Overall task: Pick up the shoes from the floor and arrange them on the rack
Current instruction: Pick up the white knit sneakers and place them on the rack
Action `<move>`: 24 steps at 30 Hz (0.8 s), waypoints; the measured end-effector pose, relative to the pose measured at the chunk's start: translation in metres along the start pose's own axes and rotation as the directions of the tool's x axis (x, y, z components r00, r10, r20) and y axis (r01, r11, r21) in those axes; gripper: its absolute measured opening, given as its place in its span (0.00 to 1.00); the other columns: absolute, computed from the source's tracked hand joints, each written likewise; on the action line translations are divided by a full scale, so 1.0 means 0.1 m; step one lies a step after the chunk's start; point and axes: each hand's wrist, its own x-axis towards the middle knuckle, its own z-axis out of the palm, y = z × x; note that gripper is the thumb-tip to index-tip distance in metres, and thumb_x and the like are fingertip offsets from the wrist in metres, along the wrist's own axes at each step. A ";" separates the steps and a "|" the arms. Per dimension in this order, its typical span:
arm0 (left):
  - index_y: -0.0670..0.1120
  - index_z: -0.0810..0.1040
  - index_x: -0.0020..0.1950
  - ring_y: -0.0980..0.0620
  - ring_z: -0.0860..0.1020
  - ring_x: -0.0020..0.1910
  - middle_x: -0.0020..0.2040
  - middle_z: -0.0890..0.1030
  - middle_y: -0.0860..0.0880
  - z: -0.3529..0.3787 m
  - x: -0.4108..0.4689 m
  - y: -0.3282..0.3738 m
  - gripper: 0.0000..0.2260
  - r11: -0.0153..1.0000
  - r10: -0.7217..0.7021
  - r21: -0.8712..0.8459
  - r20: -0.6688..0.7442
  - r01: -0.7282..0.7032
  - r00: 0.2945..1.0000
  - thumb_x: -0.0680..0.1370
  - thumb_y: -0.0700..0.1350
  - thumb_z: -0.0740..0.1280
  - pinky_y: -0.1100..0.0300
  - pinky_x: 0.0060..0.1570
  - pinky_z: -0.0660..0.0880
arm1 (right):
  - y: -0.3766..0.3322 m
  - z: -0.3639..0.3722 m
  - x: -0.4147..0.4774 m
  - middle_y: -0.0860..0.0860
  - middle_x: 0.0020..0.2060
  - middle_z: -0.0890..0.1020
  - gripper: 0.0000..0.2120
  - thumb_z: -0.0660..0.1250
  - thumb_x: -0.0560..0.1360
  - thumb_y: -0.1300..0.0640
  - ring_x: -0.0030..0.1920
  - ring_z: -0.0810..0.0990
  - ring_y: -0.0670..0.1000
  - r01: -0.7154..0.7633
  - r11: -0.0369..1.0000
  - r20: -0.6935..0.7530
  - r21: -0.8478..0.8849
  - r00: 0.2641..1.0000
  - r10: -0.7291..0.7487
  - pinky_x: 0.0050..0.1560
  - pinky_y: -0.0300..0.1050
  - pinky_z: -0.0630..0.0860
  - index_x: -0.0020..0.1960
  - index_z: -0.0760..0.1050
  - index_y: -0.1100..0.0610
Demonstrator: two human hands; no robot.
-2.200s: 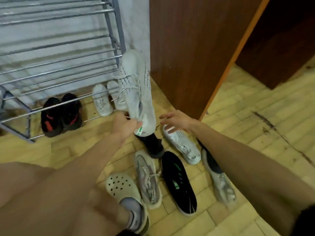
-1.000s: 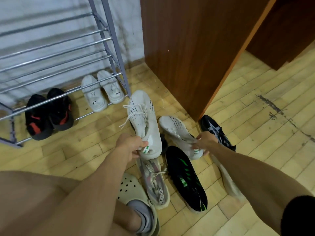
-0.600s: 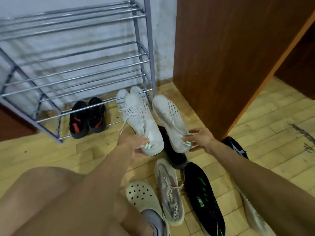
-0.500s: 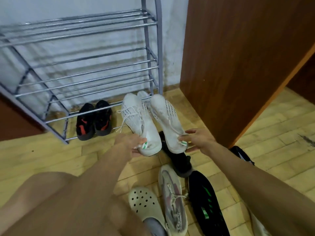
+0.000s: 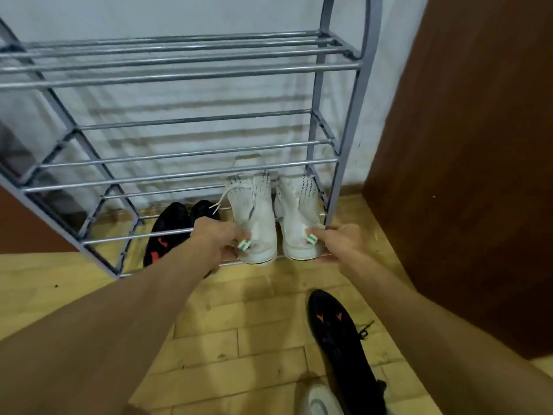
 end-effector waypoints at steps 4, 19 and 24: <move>0.36 0.79 0.43 0.42 0.83 0.42 0.43 0.82 0.39 0.09 0.43 0.18 0.09 1.000 0.017 0.001 -0.007 -0.017 1.000 0.67 0.34 0.76 0.48 0.41 0.82 | -0.19 0.21 0.35 0.53 0.37 0.81 0.11 0.79 0.65 0.56 0.38 0.84 0.58 0.053 0.998 -0.028 0.019 0.998 -0.053 0.30 0.49 0.83 0.34 0.77 0.56; 0.39 0.77 0.63 0.48 0.77 0.49 0.55 0.80 0.42 0.32 0.91 0.16 0.17 0.995 0.062 -0.083 0.034 -0.059 0.998 0.77 0.44 0.68 0.57 0.50 0.76 | -0.28 0.45 0.69 0.56 0.48 0.82 0.12 0.74 0.71 0.54 0.50 0.82 0.57 -0.053 0.989 0.022 0.141 0.998 0.050 0.41 0.50 0.83 0.53 0.81 0.58; 0.39 0.71 0.69 0.43 0.75 0.62 0.64 0.76 0.42 0.26 0.52 0.18 0.24 0.998 0.055 -0.036 0.061 -0.053 0.997 0.77 0.49 0.67 0.51 0.59 0.73 | -0.30 0.22 0.38 0.58 0.47 0.83 0.10 0.71 0.73 0.59 0.47 0.81 0.55 -0.045 0.995 0.061 0.084 0.997 0.040 0.41 0.48 0.82 0.52 0.80 0.62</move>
